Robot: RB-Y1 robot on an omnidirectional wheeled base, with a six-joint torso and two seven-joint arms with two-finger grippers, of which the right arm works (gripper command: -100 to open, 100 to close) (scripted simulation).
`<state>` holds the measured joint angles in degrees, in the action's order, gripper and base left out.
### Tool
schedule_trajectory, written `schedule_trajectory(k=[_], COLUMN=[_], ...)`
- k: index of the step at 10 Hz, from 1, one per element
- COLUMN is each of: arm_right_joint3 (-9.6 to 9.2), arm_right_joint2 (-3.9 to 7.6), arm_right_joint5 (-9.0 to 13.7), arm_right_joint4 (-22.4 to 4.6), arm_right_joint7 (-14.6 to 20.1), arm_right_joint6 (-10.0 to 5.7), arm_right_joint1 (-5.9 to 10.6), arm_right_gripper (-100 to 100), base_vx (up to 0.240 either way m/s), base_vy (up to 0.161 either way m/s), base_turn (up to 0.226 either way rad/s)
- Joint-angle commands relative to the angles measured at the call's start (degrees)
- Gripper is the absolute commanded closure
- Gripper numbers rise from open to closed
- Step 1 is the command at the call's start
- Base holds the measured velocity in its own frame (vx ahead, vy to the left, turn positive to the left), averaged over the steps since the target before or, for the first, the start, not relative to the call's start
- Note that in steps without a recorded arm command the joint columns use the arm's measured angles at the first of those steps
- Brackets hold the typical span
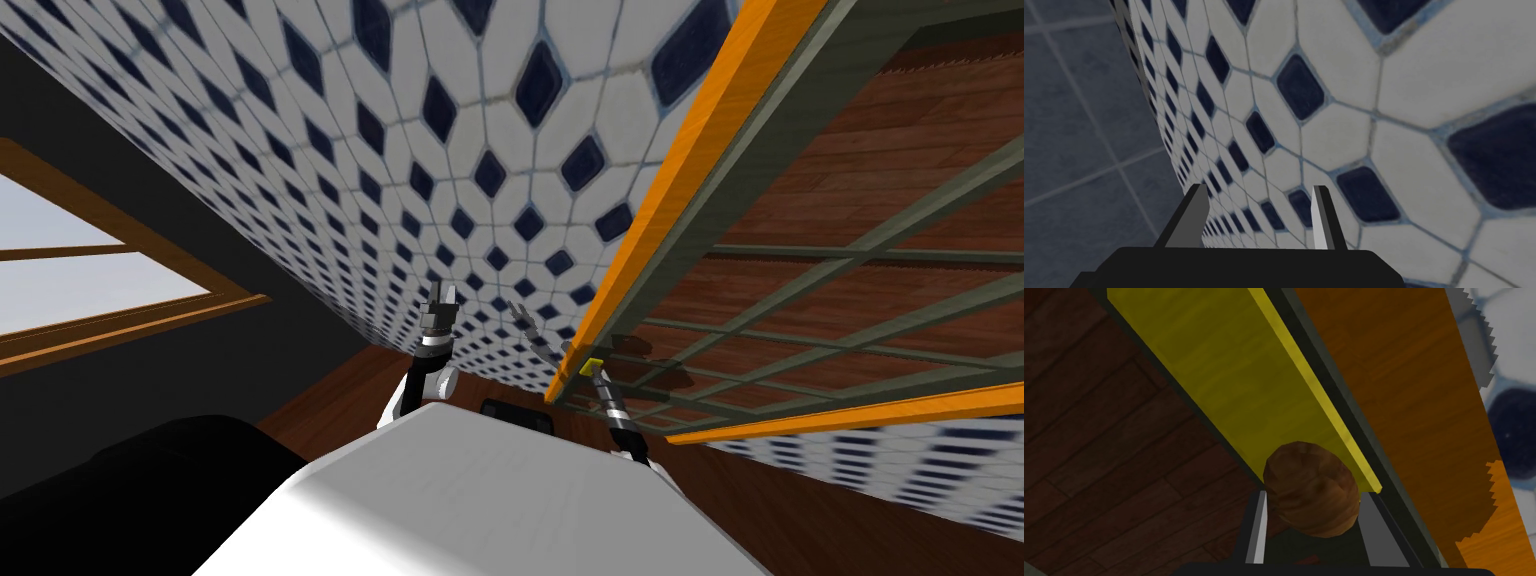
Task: Pull the door open
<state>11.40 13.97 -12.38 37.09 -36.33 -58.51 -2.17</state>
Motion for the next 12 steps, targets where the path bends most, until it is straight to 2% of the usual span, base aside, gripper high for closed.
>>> schedule_trajectory(k=[1,2,3,4,6,7,8,9,10,11,12], arm_right_joint3=[-1.00,-1.00,-1.30,-1.30,-1.90,-1.90,-2.23,-2.23,-2.57,-2.57,-2.90], arm_right_joint2=[-0.55,-0.55,-0.51,-0.51,-0.44,-0.44,-0.40,-0.40,-0.35,-0.35,-0.31], arm_right_joint5=[1.2,1.2,2.1,2.1,4.0,4.0,5.1,5.1,6.1,6.1,7.2], arm_right_joint4=[-0.1,-0.1,-0.1,-0.1,-0.1,-0.1,-0.1,-0.1,-0.1,-0.1,-0.1], arm_right_joint7=[2.9,3.8,5.7,6.1,9.7,10.7,12.7,13.0,15.1,15.4,17.5], arm_right_joint6=[0.08,0.08,0.22,0.22,0.51,0.51,0.66,0.66,0.82,0.82,0.98], arm_right_joint1=[0.18,0.18,0.26,0.26,0.41,0.41,0.50,0.50,0.58,0.58,0.67], arm_right_gripper=[100,100,100,100,100,100,100,100,100,100,100], base_vx=[-0.050,-0.040,-0.045,-0.036,-0.043,-0.036,-0.044,-0.032,-0.038,-0.038,-0.051], base_vy=[-0.033,-0.029,-0.016,-0.011,-0.028,-0.022,-0.021,-0.021,-0.022,-0.017,-0.025], base_turn=[0.132,0.036,0.058,0.029,0.101,0.050,0.069,0.043,0.076,0.035,0.076])
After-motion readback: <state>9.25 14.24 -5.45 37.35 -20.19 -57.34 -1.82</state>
